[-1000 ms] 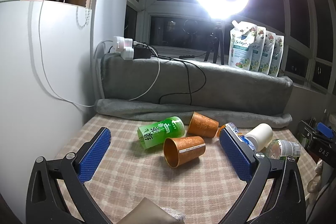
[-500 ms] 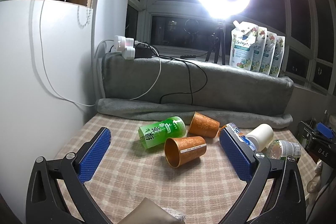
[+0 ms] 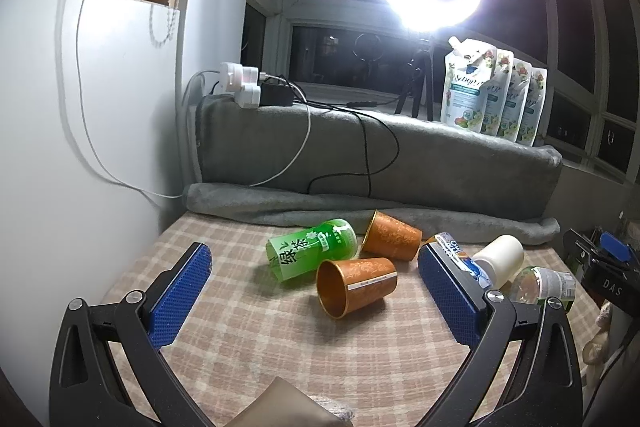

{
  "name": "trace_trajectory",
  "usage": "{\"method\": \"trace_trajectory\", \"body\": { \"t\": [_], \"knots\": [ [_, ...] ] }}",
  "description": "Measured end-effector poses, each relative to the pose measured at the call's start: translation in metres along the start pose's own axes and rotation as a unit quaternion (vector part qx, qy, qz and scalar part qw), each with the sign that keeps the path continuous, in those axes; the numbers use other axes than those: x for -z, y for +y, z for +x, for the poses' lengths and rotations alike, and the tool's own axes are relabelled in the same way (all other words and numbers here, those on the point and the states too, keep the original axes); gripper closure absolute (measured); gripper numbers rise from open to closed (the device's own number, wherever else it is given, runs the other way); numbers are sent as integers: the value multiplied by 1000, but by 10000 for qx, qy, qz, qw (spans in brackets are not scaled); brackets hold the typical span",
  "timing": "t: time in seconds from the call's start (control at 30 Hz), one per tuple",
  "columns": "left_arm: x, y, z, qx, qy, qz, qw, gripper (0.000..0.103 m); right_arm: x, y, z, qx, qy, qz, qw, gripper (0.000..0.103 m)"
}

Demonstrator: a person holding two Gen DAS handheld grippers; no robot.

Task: Flip cup upright
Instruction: 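Move the right tool toward the lying orange patterned cup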

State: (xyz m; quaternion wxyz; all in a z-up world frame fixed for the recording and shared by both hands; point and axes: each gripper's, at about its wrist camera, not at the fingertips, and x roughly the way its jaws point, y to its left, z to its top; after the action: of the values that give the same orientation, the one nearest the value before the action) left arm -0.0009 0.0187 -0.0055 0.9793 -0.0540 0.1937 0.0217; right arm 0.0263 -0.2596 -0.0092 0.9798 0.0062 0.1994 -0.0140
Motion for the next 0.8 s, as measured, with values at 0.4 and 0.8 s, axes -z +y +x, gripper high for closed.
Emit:
{"method": "trace_trajectory", "body": {
  "t": [0.4,0.8],
  "knots": [
    [7,15,8,-111,234,14,9997,1,-16,23,41,-701,437,-452,9956,0],
    [38,34,18,-82,963,-173,9952,1,-46,96,136,-1737,1649,-2160,9466,0]
  ]
}}
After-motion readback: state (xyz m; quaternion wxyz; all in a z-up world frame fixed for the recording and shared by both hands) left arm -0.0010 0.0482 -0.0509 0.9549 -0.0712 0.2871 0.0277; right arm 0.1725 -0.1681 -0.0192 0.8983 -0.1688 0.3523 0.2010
